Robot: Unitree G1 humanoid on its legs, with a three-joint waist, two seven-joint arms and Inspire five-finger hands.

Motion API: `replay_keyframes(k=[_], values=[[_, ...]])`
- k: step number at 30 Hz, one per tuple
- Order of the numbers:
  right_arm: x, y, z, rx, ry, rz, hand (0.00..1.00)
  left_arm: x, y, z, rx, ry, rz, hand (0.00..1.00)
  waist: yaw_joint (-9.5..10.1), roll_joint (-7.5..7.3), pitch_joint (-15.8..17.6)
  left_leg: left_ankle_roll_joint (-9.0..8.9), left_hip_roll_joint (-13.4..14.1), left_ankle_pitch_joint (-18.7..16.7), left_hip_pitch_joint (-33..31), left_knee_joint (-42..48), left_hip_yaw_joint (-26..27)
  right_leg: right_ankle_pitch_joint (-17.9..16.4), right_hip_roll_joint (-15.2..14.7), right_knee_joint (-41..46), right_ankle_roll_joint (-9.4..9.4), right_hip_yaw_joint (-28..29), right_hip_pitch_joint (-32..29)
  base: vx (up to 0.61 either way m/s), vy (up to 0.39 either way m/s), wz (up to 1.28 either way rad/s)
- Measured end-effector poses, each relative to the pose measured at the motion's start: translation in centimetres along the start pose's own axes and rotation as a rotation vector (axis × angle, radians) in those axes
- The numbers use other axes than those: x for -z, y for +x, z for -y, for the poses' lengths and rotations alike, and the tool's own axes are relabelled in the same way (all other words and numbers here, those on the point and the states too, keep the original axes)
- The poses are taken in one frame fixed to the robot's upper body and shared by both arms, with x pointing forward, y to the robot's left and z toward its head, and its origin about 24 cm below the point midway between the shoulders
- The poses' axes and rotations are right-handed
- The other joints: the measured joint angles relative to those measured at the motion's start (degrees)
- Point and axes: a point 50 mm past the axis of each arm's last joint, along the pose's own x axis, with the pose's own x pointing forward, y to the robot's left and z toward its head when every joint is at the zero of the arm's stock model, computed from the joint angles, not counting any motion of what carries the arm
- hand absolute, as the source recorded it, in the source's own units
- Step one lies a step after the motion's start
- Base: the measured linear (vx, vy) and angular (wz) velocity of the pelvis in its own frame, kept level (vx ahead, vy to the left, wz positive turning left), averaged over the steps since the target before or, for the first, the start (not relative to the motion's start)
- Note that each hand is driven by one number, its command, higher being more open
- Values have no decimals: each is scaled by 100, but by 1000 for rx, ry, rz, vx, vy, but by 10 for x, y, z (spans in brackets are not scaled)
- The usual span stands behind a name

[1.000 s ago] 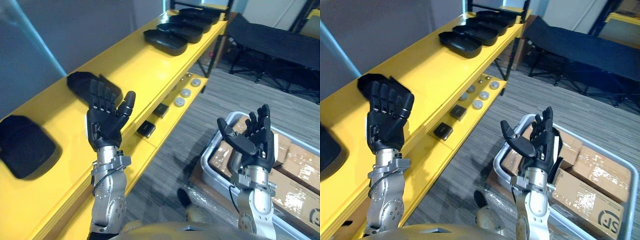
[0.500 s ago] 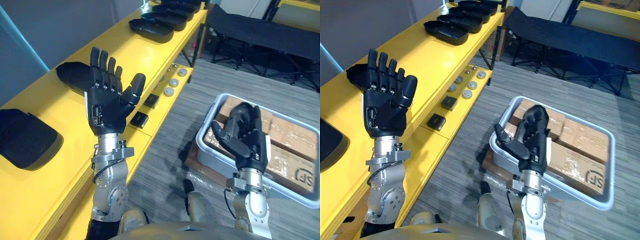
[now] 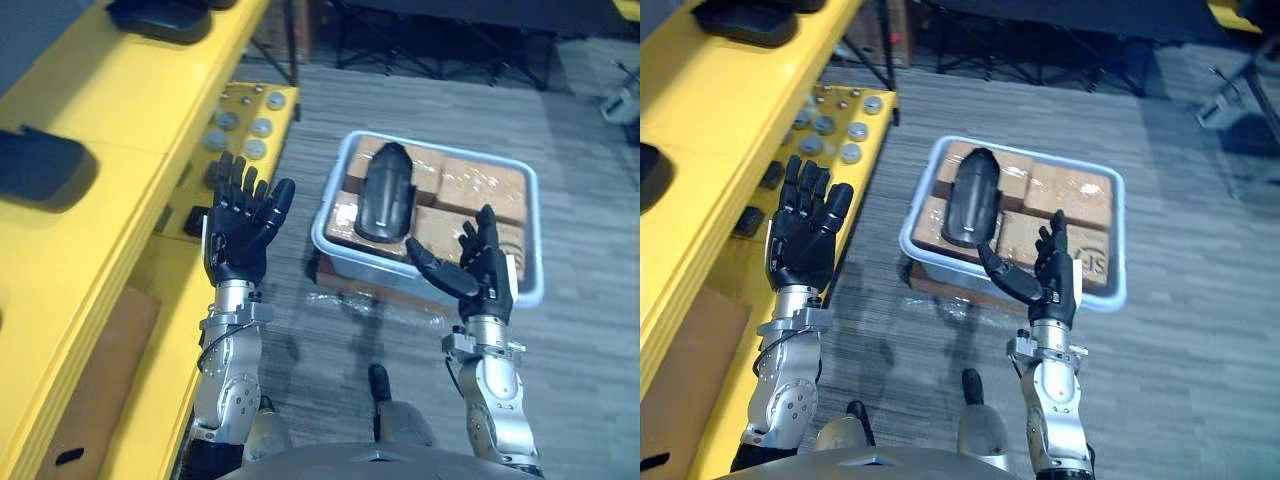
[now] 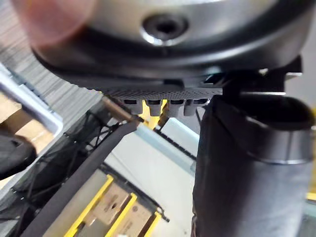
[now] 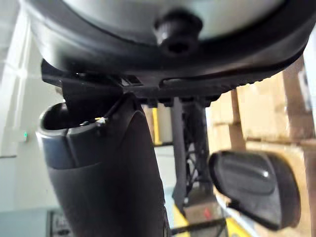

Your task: Walk over and take three plastic housings, then place them on the shelf

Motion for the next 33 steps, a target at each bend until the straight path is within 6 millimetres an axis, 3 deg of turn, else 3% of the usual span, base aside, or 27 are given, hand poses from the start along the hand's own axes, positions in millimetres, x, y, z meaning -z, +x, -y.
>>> replay_keyframes(k=[3, 7, 10, 11, 15, 22, 28, 33], values=[[4, -4, 7, 34, -16, -31, 100, 0, 0, 0, 7, 4, -5, 100, -28, -19, 81, 12, -90, -47, -24, 65, -175, 109, -18, -159, -74, 11, 7, -89, -1, -22], [-2, 9, 13, 108, -57, -2, 100, -1, 0, -3, -1, 14, -2, 100, 0, 114, 288, 17, -245, -35, -73, 52, -396, 140, -94, -216, -79, -15, -37, -58, 17, 3], [-11, 37, 23, 185, -88, 48, 100, -2, 1, -4, 5, 31, -2, 100, 2, 174, 418, 65, -346, 9, -302, 79, -483, 225, -192, -214, -8, -72, -179, -24, 34, 11], [-21, 60, 29, 239, -99, 77, 100, -4, 5, -3, 21, 42, 6, 100, 18, 188, 628, 81, -372, 32, -433, 137, -557, 366, -209, -218, 10, -219, -258, -21, 10, 8], [-58, 119, 43, 338, -152, 147, 100, 3, 24, 7, 77, 70, -9, 100, 101, 281, 1169, 145, -513, 116, -689, 164, -778, 502, -327, -222, 37, -485, -385, -69, 19, 20], [-100, 177, 40, 275, -244, 125, 100, 24, 29, 10, 126, 134, -114, 100, 268, 318, 1399, 181, -546, 72, -1091, 398, -978, 738, -325, -220, -1, -650, -656, -55, 29, 4], [-130, 199, 49, 257, -319, 139, 100, 37, 29, 13, 167, 151, -175, 100, 431, 488, 1535, 238, -566, -146, -1596, 1038, -1227, 771, -326, -196, 11, -823, -776, -96, 44, 8], [-146, 209, 45, 237, -360, 157, 100, 54, 23, 10, 167, 164, -258, 100, 492, 513, 1547, 246, -584, -177, -1822, 1262, -1341, 791, -330, -190, 1, -966, -846, -92, 13, 6]])
